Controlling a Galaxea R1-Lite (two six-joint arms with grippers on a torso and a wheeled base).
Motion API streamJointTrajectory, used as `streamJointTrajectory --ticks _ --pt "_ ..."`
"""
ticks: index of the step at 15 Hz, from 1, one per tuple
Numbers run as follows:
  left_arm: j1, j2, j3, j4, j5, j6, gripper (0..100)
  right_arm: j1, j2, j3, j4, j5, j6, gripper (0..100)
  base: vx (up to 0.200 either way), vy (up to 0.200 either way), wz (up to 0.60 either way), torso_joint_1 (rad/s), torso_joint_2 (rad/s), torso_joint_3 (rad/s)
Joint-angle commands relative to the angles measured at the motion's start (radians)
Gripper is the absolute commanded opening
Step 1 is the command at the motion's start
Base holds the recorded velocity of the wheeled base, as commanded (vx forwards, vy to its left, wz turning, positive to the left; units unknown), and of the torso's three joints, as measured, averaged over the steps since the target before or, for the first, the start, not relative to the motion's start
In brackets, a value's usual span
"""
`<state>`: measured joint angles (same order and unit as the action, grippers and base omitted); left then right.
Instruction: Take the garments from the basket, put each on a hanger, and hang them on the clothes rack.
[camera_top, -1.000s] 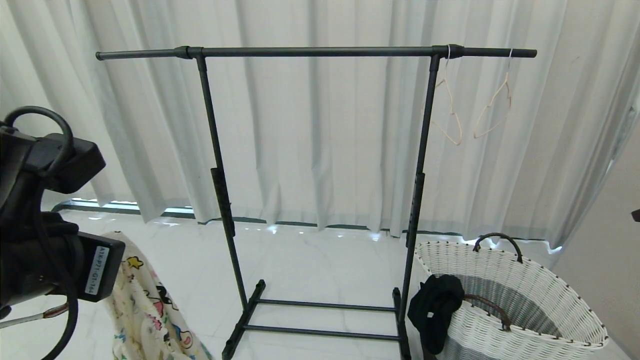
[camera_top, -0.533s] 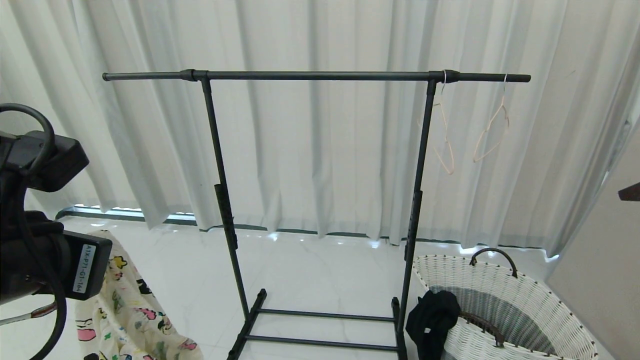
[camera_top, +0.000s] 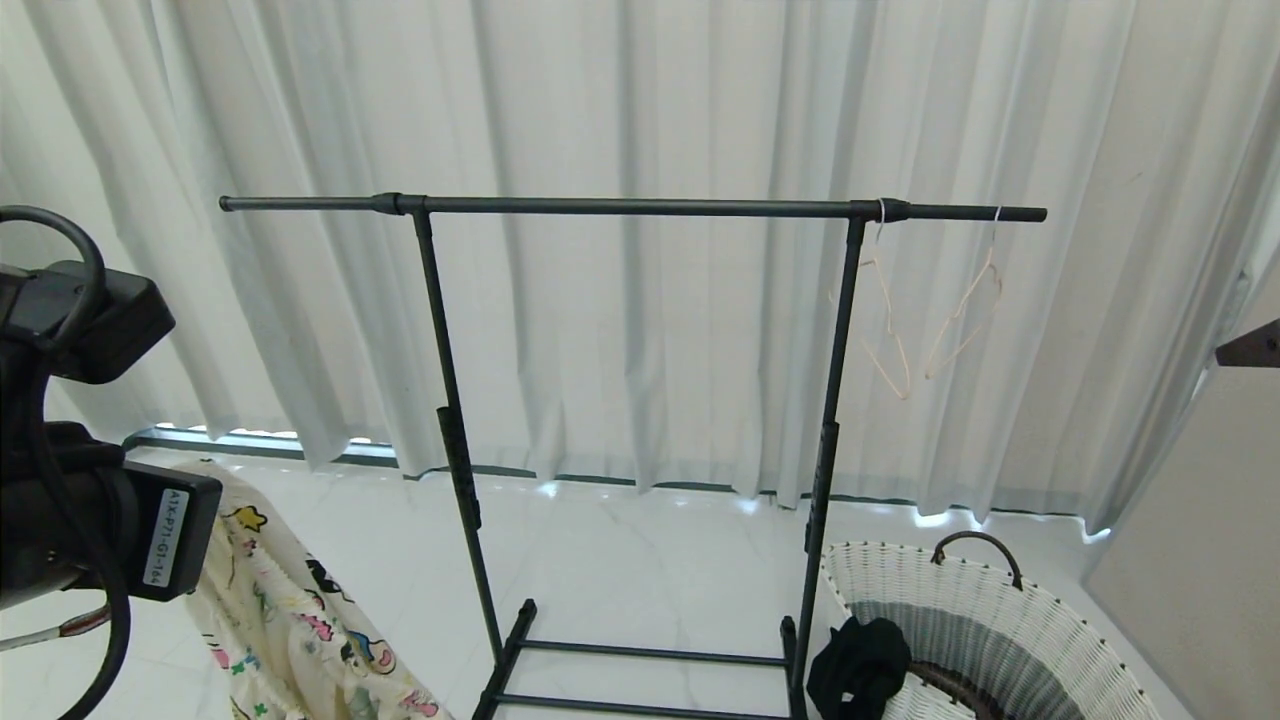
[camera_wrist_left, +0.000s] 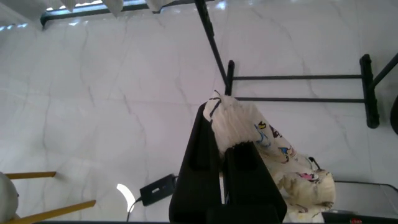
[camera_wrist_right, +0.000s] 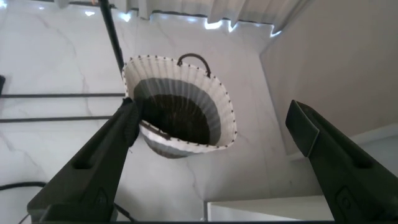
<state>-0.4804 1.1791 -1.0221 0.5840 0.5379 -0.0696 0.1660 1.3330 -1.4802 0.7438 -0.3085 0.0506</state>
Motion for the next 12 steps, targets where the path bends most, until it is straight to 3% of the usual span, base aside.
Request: streamJointTrajectory --ticks 1,8,12 --pt "0.000 0.002 0.000 0.000 0.001 -0.001 0 0.001 0.008 0.000 -0.008 -0.001 0.000 100 0.000 0.000 0.00 0.222 -0.50 -0.281" --pt "-0.001 -0.010 0.000 0.000 -0.001 -0.001 0 0.001 0.009 0.005 -0.037 -0.003 -0.005 100 0.000 0.000 0.00 0.226 -0.48 -0.263" --pt "-0.004 -0.035 0.025 0.000 -0.004 0.001 0 0.001 0.023 0.006 -0.070 0.003 -0.005 100 0.200 0.000 0.00 0.036 -0.09 -0.043"
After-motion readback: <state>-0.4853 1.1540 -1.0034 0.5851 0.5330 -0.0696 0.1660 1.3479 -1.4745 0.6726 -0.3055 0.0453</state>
